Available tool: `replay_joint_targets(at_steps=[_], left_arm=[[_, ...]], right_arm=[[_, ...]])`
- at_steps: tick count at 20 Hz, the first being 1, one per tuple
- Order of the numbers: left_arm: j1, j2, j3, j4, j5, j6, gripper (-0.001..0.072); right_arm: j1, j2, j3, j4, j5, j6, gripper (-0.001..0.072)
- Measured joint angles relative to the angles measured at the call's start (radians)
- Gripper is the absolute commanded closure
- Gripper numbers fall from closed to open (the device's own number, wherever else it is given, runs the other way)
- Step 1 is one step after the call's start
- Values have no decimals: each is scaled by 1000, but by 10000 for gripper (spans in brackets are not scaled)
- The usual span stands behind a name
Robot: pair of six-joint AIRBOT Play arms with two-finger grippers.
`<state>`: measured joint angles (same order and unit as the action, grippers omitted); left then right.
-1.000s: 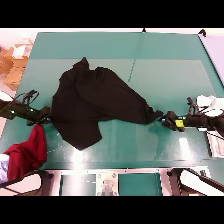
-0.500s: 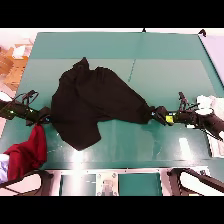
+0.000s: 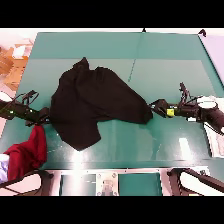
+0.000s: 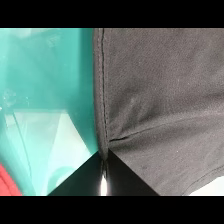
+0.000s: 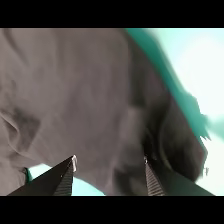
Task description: Fold the shirts.
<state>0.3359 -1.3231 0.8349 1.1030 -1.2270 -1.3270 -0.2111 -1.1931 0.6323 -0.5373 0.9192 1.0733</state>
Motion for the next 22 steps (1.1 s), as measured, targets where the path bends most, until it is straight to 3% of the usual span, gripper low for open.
replay_joint_targets(at_steps=[4,5,9,10,11,12,17,22], left_arm=[[0,0,0,0,2,0,685],[0,0,0,0,2,0,685],[0,0,0,-2,7,0,685],[0,0,0,-5,11,-1,685],[0,0,0,-10,12,-2,685],[0,0,0,-16,15,-2,685],[0,18,64,-113,-10,6,686],[0,173,442,-381,-36,63,685]], right_arm=[[1,-30,21,-23,14,7,237],[2,-45,24,-35,20,12,303],[3,-113,28,-38,27,16,383],[3,-130,29,-20,27,5,484],[3,-145,30,3,27,-12,637],[3,-156,34,30,27,-33,694],[-34,-152,159,102,130,-74,696],[-189,44,489,127,238,26,695]])
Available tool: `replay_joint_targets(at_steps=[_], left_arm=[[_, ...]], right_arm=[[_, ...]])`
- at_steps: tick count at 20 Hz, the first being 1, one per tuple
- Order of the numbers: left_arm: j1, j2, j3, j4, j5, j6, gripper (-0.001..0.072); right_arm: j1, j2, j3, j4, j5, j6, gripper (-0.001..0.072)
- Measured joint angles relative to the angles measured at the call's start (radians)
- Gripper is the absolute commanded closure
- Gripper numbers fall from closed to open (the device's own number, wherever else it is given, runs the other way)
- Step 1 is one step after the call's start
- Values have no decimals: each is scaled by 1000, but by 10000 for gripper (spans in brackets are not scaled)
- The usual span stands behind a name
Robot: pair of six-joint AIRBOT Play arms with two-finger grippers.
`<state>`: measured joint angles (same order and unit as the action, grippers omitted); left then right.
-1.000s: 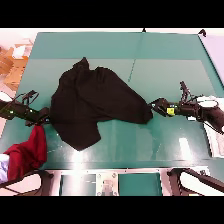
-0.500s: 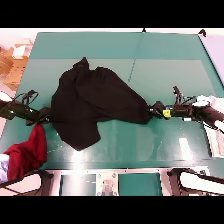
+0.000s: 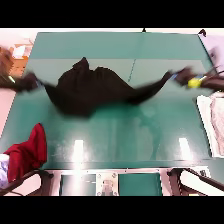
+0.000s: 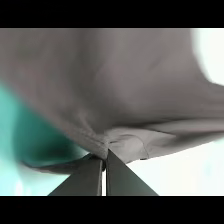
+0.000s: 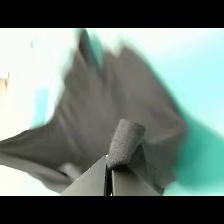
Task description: Fold the shirts.
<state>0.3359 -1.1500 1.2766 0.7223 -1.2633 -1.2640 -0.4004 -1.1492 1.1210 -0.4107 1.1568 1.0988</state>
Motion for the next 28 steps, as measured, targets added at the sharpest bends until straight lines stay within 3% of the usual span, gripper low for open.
replay_joint_targets(at_steps=[3,6,12,16,22,28], left_arm=[[0,114,338,-126,71,43,685],[0,191,644,-155,138,72,685],[0,290,864,-70,220,89,685],[0,306,788,-41,215,88,685],[-34,231,397,-58,197,128,685],[-143,-93,58,-110,433,219,685]], right_arm=[[-108,135,225,6,18,77,694],[-205,257,409,8,15,145,694],[-296,450,554,-23,-82,192,695],[-306,475,520,-65,-123,200,695],[-209,367,222,-72,-197,148,694],[-47,-17,22,-68,-402,77,695]])
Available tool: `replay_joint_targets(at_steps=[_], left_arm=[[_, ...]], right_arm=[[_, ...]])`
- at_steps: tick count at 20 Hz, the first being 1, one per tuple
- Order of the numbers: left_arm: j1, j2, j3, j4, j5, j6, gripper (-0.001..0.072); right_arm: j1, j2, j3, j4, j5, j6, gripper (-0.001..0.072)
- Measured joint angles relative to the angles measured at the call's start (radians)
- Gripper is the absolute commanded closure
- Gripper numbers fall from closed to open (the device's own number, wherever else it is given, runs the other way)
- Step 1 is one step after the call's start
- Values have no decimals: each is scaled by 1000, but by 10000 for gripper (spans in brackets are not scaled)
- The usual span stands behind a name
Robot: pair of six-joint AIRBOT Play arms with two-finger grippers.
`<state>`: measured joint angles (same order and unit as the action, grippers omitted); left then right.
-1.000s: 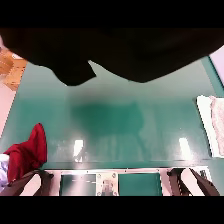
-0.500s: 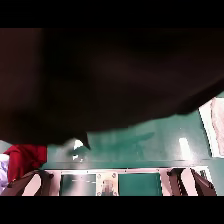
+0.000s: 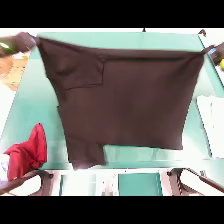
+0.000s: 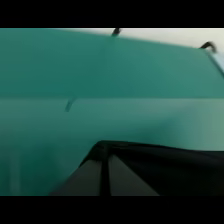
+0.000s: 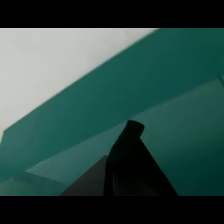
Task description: Fold the shirts.
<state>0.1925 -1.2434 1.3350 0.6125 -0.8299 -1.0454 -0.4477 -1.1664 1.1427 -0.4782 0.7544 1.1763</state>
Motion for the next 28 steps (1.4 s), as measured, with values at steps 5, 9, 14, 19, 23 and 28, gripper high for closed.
replay_joint_targets(at_steps=[5,9,14,19,23,28], left_arm=[[-18,-291,-58,-108,141,26,685],[-21,-393,-67,-148,211,63,685],[-21,-426,-3,-103,171,96,685],[-21,-431,47,76,14,49,685],[-22,-434,55,206,-85,3,685],[-25,-435,57,261,-137,-23,685]], right_arm=[[28,-370,102,35,-45,-13,695],[33,-524,221,47,-44,-10,696],[23,-562,278,-15,62,32,697],[16,-482,190,-270,169,164,697],[15,-434,82,-368,192,208,697],[21,-419,3,-407,196,225,696]])
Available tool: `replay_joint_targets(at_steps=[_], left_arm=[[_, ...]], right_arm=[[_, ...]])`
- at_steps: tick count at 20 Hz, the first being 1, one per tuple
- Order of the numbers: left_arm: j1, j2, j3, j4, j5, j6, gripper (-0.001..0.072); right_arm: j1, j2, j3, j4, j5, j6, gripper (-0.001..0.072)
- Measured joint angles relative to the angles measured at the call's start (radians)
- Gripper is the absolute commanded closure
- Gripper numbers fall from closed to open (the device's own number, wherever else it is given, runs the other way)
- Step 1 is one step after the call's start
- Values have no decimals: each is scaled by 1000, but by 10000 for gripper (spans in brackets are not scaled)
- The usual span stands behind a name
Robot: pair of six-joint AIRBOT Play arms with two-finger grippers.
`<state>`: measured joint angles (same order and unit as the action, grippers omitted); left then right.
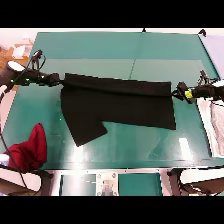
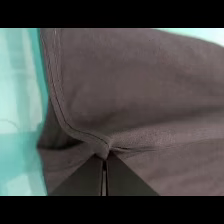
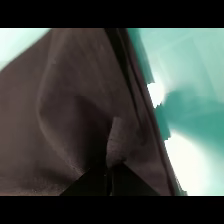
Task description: Fold the shirts.
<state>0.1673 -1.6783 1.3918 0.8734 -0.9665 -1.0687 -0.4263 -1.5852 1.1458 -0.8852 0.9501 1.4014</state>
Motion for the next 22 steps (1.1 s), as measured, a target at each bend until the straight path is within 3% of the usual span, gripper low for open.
replay_joint_targets(at_steps=[14,22], left_arm=[[-70,0,0,200,-108,-110,684],[-72,0,0,215,-130,-130,684]], right_arm=[[6,22,21,-20,27,4,697],[8,31,3,-150,66,40,696]])
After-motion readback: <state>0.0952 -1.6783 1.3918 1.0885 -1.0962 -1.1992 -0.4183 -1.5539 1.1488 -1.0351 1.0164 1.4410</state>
